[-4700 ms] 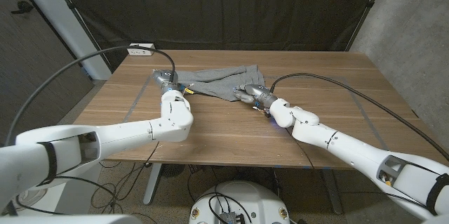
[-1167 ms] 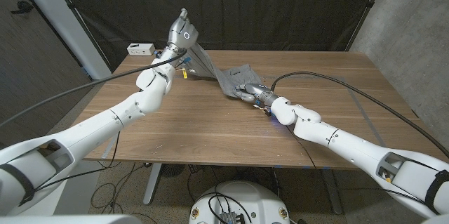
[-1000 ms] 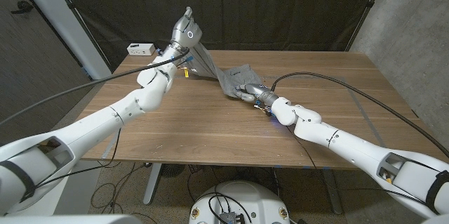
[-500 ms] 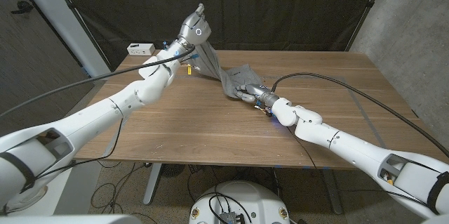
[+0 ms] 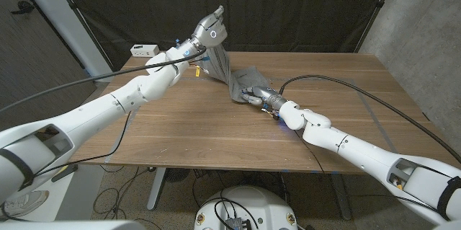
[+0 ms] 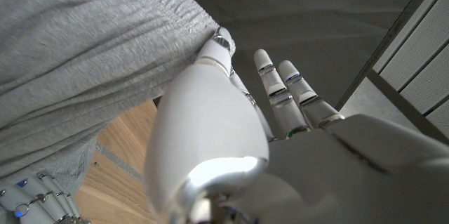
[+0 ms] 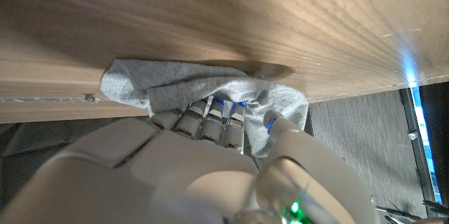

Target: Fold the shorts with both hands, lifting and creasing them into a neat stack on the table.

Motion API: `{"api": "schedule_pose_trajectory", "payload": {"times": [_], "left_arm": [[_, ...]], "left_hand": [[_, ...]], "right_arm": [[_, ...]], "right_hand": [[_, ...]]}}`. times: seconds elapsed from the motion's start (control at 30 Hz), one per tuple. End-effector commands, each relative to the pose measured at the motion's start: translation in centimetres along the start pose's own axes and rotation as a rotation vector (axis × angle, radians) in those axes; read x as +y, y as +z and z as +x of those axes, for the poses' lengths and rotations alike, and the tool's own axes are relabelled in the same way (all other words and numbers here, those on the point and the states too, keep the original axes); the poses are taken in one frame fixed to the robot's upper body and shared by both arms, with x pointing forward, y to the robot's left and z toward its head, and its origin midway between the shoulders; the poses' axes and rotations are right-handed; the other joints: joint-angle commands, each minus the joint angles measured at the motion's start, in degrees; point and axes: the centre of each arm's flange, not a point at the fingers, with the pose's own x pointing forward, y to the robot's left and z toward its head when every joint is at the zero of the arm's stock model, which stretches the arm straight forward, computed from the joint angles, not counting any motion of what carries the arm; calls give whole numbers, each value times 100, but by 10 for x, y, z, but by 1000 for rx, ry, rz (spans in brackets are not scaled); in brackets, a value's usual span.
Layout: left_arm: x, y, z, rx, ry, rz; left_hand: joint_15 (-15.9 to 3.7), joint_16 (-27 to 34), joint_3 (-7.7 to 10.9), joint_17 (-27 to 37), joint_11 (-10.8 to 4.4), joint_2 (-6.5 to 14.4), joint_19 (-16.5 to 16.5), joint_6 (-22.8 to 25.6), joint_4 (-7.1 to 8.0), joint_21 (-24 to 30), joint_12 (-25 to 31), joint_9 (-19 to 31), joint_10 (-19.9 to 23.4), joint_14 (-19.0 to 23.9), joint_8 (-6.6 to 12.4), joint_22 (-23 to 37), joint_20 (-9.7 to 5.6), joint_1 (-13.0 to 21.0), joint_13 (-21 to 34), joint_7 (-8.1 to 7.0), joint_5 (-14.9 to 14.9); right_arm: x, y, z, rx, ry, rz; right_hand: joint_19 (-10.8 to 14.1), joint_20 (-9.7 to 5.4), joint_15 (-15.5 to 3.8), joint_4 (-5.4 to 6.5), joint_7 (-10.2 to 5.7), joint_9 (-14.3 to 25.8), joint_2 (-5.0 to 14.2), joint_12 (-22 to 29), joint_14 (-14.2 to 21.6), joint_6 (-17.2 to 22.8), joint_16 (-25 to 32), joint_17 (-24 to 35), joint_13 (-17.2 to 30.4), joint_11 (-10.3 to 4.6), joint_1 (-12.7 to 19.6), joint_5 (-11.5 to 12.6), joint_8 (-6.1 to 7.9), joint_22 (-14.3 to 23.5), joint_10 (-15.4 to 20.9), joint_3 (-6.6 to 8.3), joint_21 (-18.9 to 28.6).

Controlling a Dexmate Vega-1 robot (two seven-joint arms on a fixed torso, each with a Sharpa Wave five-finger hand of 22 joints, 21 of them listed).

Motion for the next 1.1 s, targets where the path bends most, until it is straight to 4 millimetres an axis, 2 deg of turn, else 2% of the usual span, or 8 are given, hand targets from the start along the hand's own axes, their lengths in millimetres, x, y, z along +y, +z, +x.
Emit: {"api": "schedule_pose_trajectory", "payload": {"times": [0.03, 0.43, 0.73, 1.1], "left_arm": [[0, 10, 13, -88, 40, 33], [-7, 25, 44, -130, 93, 69], [-12, 36, 76, -133, 133, 70], [-1, 51, 92, -203, 216, -25]], "left_hand": [[-884, -25, -10, 20, 15, -73, -9, -31, 10, 62, -25, 28, 65, 30, 59, 29, -44, 24, -2, 20, 68], [-888, -35, -15, 21, 14, -61, -20, -48, 19, 73, -49, 39, 80, 38, 89, 28, -56, 38, -6, 21, 99], [-901, -41, -16, 23, 19, -55, -29, -55, 13, 83, -65, 47, 95, 39, 113, 28, -63, 66, -5, 24, 117], [-891, -50, -36, 28, 19, -45, -31, -77, 31, 108, -115, 57, 85, 57, 155, 27, -69, 74, -23, 25, 137]], "right_arm": [[2, 1, 1, -4, 3, 5], [3, -4, -2, 7, 5, 25], [4, -8, -5, 24, 9, 28], [4, -12, -3, 30, 0, 45]], "right_hand": [[43, 5, -294, 16, 8, 6, 3, -2, -30, 55, -7, 3, 9, -16, -32, -7, -19, 21, 59, 45, 52], [44, 10, -292, 12, 13, 7, -6, -8, -25, 62, -7, 2, 10, -20, -43, -10, -22, 21, 57, 64, 52], [44, 12, -293, 8, 15, 7, -18, -14, -36, 61, -13, 1, 10, -16, -54, -14, -27, 21, 56, 80, 52], [42, 11, -296, 6, 16, 8, -25, -18, -37, 55, -15, 2, 11, -6, -69, -17, -35, 21, 56, 98, 51]]}}
